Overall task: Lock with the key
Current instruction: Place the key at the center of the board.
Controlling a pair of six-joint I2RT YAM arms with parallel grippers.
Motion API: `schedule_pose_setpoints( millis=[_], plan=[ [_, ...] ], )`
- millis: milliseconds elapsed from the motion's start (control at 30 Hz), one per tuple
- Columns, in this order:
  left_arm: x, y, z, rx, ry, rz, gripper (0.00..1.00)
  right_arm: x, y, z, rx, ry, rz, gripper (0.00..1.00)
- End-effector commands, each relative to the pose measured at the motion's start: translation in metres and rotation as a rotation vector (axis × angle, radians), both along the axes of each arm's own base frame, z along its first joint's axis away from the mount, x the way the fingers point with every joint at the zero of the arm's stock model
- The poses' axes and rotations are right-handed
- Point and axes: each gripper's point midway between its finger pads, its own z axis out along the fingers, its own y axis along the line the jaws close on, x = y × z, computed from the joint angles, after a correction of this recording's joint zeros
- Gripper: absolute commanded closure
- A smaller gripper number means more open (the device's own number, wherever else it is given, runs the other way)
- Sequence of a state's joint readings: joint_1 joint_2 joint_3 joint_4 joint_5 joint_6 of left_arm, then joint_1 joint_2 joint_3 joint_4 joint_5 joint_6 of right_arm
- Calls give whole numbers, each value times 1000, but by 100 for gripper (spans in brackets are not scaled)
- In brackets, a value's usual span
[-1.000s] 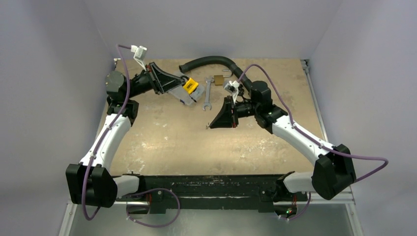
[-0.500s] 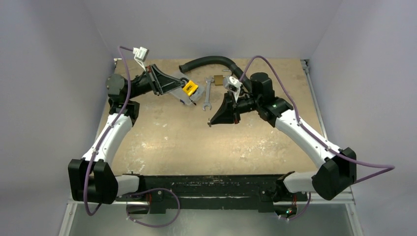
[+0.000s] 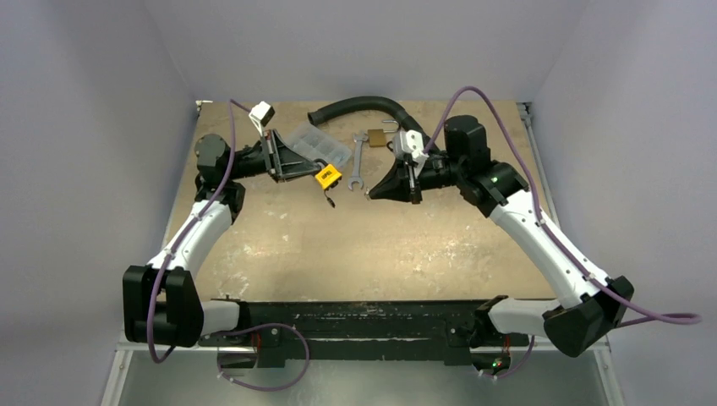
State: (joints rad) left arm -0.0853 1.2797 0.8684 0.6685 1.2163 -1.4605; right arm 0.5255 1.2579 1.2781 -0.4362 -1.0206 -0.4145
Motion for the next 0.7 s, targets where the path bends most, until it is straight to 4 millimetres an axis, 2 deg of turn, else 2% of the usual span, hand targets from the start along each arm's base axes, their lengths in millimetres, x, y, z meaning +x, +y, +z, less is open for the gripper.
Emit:
schedule_pose_setpoints(
  millis=[0,133,267,367,533,667],
  plan=[
    [-15,1,9,6,-41,-15,100,-8,-13,28,-32,-242,34,100],
    [-16,1,12,6,-62,-13,100,-12,-18,30,-68,-314,52,100],
    [-17,1,17,7,-98,-14,100,-20,-14,22,-69,-270,90,100],
    [-22,1,18,13,-129,-44,100,-29,-6,1,-110,-260,130,100],
    [-25,0,20,14,-99,-71,100,-34,13,-53,-195,-193,134,100],
    [-20,0,18,30,-35,-76,100,-26,25,-78,-220,-143,85,100]
  ],
)
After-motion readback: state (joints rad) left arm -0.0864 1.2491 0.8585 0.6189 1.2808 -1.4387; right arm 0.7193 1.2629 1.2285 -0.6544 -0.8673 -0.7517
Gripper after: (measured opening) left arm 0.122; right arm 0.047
